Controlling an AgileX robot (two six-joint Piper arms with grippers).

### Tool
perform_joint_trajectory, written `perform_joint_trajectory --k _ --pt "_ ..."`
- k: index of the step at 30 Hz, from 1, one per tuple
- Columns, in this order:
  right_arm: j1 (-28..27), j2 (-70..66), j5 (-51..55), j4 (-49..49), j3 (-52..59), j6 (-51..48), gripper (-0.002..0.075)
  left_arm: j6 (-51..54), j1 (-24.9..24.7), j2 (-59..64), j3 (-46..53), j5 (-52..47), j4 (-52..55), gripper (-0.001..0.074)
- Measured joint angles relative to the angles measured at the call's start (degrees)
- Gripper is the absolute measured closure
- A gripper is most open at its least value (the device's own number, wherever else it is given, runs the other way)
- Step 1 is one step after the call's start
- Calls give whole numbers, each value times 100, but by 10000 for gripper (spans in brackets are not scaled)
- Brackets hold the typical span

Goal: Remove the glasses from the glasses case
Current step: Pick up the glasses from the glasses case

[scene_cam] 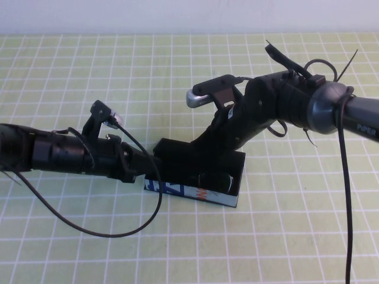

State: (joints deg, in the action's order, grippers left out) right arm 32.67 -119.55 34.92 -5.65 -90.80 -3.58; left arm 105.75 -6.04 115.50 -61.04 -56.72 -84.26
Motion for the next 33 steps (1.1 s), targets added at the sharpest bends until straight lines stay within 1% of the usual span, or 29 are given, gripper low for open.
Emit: perform_joint_trajectory --k 3,8,12,15,20,24,26,29,31,33 --pt "0 0 118 0 -62 -55 742 0 0 0 0 0 0 739" --pt "0 95 666 -13 -331 -243 742 -13 11 -56 0 -63 0 739" --pt "0 341 1166 -53 -598 -505 742 -83 102 -330 -79 -204 -38 739" --pt "0 500 1572 -324 -727 -945 742 -296 146 -578 -103 -220 -88 739" --pt "0 603 2401 -1120 -789 -2102 742 -490 158 -654 -103 -36 -100 739" --pt "201 616 2917 -1258 -793 -3006 732 -570 158 -654 -103 161 -100 739" --pt "353 616 3015 -1227 -802 -3408 696 -596 158 -654 -103 264 -100 739" --pt "590 568 2978 -977 -802 -3665 592 -660 158 -654 -103 406 -1 739" --pt "685 495 2887 -730 -802 -3720 506 -690 158 -654 -103 480 51 739" --pt "698 400 2800 -552 -802 -3745 452 -714 158 -654 -103 531 89 739"
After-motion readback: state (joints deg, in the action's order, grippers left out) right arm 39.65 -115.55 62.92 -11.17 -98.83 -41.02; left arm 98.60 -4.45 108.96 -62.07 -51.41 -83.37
